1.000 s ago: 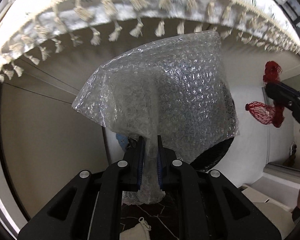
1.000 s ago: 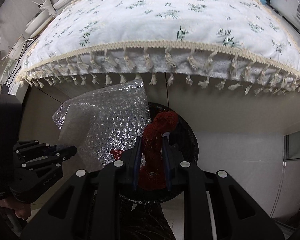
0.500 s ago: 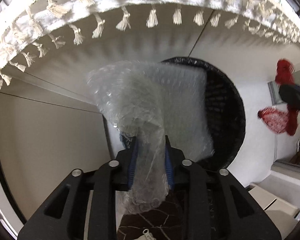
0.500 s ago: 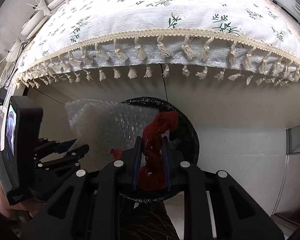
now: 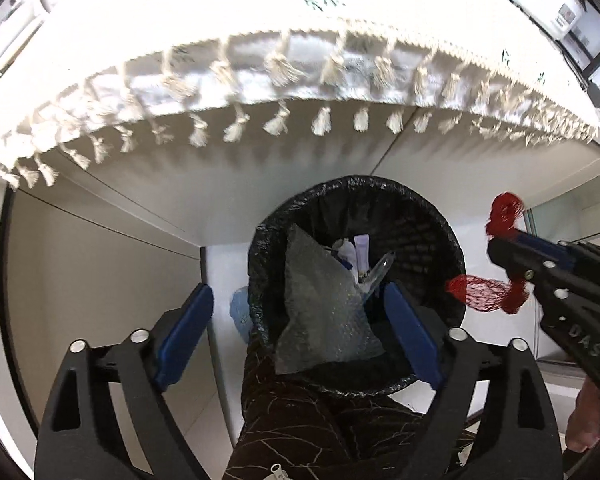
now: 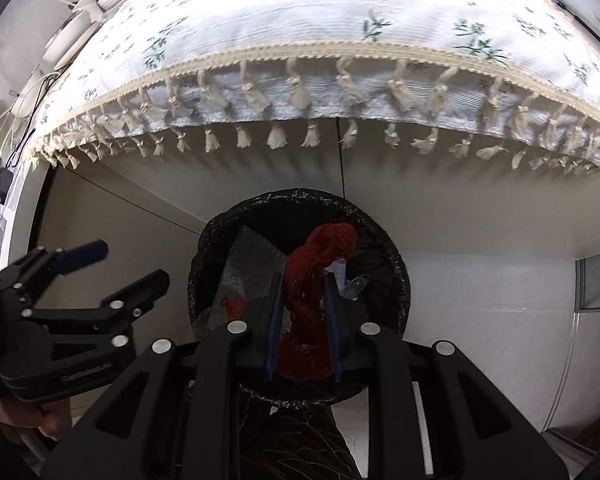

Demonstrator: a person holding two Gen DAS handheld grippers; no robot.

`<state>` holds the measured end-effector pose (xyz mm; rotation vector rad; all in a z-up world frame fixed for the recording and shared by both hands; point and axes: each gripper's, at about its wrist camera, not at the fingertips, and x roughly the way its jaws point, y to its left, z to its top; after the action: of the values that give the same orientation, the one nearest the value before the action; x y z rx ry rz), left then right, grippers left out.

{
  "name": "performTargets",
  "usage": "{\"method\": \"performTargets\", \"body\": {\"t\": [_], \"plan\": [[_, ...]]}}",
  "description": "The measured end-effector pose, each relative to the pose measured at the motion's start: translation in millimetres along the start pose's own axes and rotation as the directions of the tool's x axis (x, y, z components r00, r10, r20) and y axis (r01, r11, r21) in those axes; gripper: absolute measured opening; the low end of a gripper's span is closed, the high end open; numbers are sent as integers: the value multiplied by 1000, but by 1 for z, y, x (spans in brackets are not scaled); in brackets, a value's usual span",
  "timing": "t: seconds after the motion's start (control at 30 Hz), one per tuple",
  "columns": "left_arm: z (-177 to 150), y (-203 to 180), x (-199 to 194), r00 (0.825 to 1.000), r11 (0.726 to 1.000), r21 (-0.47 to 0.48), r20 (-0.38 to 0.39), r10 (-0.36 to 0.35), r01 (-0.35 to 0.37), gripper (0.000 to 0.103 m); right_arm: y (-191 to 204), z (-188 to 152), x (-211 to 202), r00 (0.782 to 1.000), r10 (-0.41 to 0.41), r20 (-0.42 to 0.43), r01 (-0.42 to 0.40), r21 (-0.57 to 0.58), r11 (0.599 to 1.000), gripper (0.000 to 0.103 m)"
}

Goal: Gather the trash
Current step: 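Open the left tool to drop the bubble wrap while the right tool releases the mesh bag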

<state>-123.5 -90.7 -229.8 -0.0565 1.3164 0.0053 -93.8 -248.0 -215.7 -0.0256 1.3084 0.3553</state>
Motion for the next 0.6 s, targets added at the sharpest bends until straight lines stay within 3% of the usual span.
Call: {"method": "performTargets", "body": {"t": [0.17,0.33,0.6], "plan": [[-4,15,-11,1000,999,-48,30,-1,3,97,8,2,10,1000,5,-15,-5,-17,1000,19],[-4,28,-15,999,996,-84,38,-5,8,97,17,3,22,999,6,-31,-7,-41,999,19],[-5,38,-10,1000,995,-97,26,2,1,97,19,1,46,998,-25,-55,23,-43,999,31]]}}
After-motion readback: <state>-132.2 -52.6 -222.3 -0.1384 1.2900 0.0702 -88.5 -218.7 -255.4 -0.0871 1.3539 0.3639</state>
